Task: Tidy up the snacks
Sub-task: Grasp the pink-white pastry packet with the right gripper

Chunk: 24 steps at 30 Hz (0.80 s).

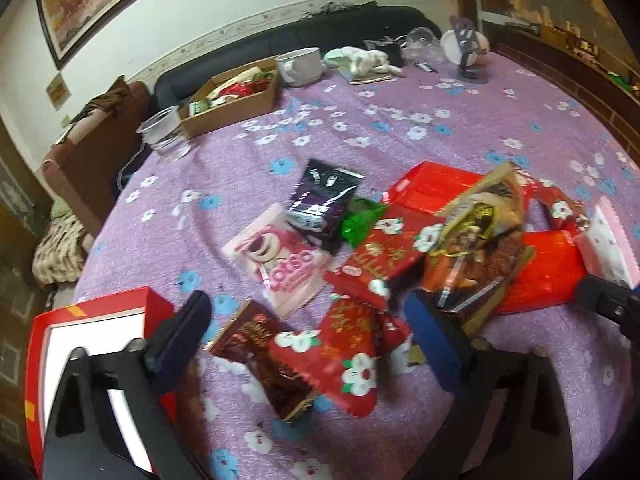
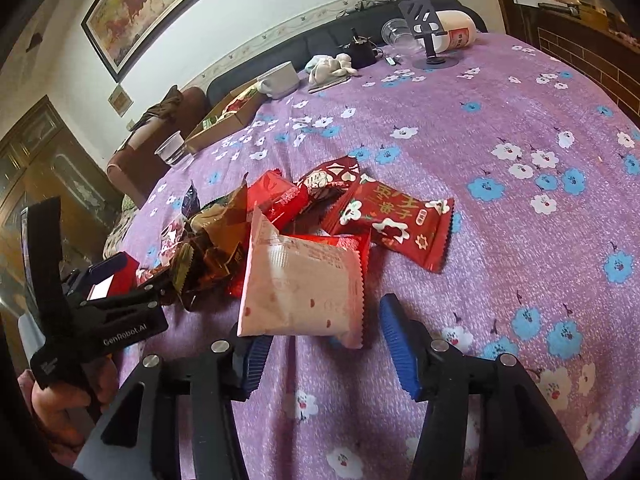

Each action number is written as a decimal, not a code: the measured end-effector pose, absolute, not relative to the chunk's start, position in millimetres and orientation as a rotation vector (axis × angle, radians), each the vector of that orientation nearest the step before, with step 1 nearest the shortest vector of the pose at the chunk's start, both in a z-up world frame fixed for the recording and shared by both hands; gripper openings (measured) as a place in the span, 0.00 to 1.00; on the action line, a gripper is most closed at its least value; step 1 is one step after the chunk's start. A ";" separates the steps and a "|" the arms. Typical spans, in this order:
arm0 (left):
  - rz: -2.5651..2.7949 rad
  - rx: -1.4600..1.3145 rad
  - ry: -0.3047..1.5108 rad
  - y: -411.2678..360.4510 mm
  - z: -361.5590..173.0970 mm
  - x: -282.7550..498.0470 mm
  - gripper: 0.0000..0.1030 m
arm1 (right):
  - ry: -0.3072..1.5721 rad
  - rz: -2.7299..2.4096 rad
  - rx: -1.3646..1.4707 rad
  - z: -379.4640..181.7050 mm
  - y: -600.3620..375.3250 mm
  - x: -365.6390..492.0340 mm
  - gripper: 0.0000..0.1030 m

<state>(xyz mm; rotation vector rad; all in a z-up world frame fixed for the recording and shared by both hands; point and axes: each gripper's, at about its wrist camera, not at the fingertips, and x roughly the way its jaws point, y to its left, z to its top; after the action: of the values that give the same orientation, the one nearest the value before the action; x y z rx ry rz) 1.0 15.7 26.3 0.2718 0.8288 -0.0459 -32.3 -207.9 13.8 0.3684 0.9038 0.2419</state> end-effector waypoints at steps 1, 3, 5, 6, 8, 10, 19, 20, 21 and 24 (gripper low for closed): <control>-0.061 0.267 0.832 14.9 26.4 0.9 0.86 | 0.902 0.240 0.369 14.1 -207.6 -31.1 0.54; -0.069 0.270 0.831 14.2 27.1 0.9 0.83 | 0.888 0.216 0.360 15.9 -207.1 -29.9 0.54; -0.097 0.258 0.829 14.2 28.6 0.1 0.71 | 0.861 0.186 0.350 18.1 -208.6 -31.7 0.59; -0.121 0.244 0.833 13.5 29.3 -0.2 0.66 | 0.846 0.172 0.351 19.3 -210.1 -32.9 0.61; -0.138 0.243 0.835 9.9 29.3 -0.3 0.64 | 0.824 0.155 0.358 20.5 -213.8 -34.1 0.63; -0.141 0.261 0.828 5.4 30.3 -1.3 0.64 | 0.816 0.155 0.372 20.7 -217.7 -33.5 0.63; -0.192 0.327 0.727 -11.9 60.6 -10.9 0.83 | 0.870 0.156 0.458 7.4 -231.4 -26.1 0.15; -0.193 0.344 0.732 -16.1 58.8 -9.1 0.83 | 0.868 0.158 0.455 7.8 -230.9 -26.6 0.15; -0.195 0.362 0.741 -21.6 56.3 -6.3 0.83 | 0.864 0.166 0.457 8.3 -230.7 -27.2 0.15; -0.202 0.410 0.738 -40.6 49.5 0.0 0.83 | 0.864 0.178 0.480 8.2 -233.3 -27.9 0.14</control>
<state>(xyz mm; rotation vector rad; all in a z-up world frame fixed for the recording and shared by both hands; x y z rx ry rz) 0.0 -40.6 49.5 0.4100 0.7378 -0.2023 -27.9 -233.3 8.2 0.4795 0.8636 0.1779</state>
